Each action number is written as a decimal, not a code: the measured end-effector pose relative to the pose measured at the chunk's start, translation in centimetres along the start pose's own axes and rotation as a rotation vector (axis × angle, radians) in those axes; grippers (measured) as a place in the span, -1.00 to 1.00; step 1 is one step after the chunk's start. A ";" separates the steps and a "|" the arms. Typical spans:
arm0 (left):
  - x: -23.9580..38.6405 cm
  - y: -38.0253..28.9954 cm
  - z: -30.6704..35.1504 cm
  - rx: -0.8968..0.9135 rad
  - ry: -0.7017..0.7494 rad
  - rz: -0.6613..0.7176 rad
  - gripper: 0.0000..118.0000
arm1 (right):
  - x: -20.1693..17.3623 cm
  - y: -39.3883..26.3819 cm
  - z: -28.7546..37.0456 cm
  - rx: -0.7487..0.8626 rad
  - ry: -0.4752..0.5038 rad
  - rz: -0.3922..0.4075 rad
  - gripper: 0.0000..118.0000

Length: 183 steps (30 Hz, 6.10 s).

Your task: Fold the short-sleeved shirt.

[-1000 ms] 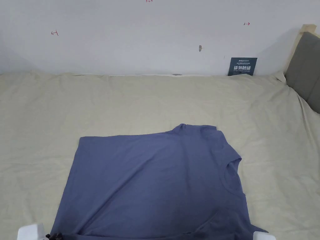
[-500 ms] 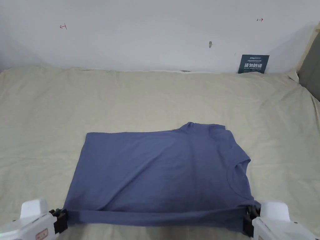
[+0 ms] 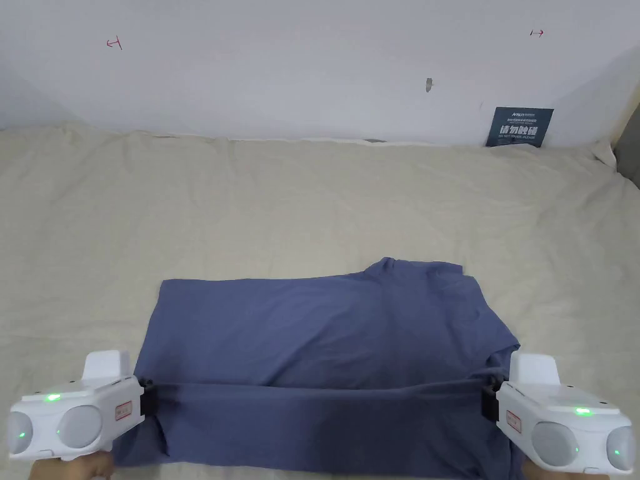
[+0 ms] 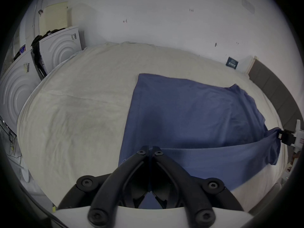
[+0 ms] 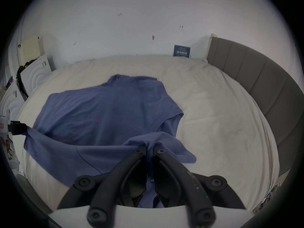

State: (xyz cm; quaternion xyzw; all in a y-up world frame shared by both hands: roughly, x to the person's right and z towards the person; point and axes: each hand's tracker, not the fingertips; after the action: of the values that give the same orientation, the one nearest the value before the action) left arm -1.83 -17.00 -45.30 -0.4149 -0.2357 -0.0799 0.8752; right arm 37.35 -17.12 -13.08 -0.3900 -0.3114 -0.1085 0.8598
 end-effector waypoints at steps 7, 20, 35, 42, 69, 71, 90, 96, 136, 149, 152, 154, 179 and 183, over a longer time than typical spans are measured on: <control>1.9 0.3 -5.8 -0.098 0.058 -0.050 -0.95 | -0.4 0.0 -5.9 -0.163 -0.012 0.046 -0.80; 2.4 2.2 4.5 0.148 -0.012 0.032 0.94 | 0.1 1.8 4.0 0.163 0.011 -0.033 0.67; 6.6 -4.2 20.2 0.618 -0.031 -0.077 -0.40 | -2.2 -1.8 21.1 0.592 -0.011 -0.019 0.08; 6.5 -6.5 20.8 0.592 -0.068 -0.077 -1.00 | -2.2 -3.7 21.7 0.608 -0.026 0.001 -0.96; -2.6 -5.7 0.3 -0.114 0.075 0.070 0.55 | -2.1 -2.4 15.8 0.426 -0.032 -0.017 -0.96; -2.4 -6.0 -0.4 -0.126 0.067 0.055 0.23 | -2.0 -2.5 15.2 0.406 -0.029 -0.026 -0.96; -1.2 -4.6 4.1 0.005 -0.018 -0.022 -0.86 | 0.5 -7.1 0.0 -0.115 -0.043 -0.056 0.53; -1.6 -5.2 4.5 0.000 -0.012 -0.001 -0.86 | 0.0 -7.9 0.5 -0.097 0.019 -0.059 -0.78; 2.6 -4.3 22.3 0.543 -0.005 0.041 0.80 | -0.8 -4.7 22.3 0.517 0.010 -0.051 0.66; 7.5 -4.2 24.9 0.767 0.010 -0.097 -1.00 | -3.8 -2.5 24.7 0.693 0.001 -0.016 -0.98; 7.2 -3.9 24.0 0.733 -0.016 -0.085 -1.00 | -4.2 -2.2 24.5 0.686 -0.005 -0.010 -0.98; 6.9 -3.5 23.2 0.707 -0.001 -0.100 -1.00 | -4.1 -1.8 24.0 0.683 -0.010 -0.003 -0.98; -4.1 10.3 -9.9 -0.047 0.018 0.086 0.85 | -4.1 3.9 10.2 0.459 -0.081 0.023 -0.97; -3.3 9.8 -12.4 -0.091 0.081 -0.008 0.49 | -3.8 3.8 8.2 0.420 -0.093 0.016 -0.97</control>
State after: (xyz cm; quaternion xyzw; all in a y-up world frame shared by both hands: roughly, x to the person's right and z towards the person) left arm 2.91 -20.37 -60.41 -0.4496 -0.1978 -0.1110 0.8640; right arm 32.28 -8.79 -13.63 -0.2092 -0.3636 -0.0162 0.9076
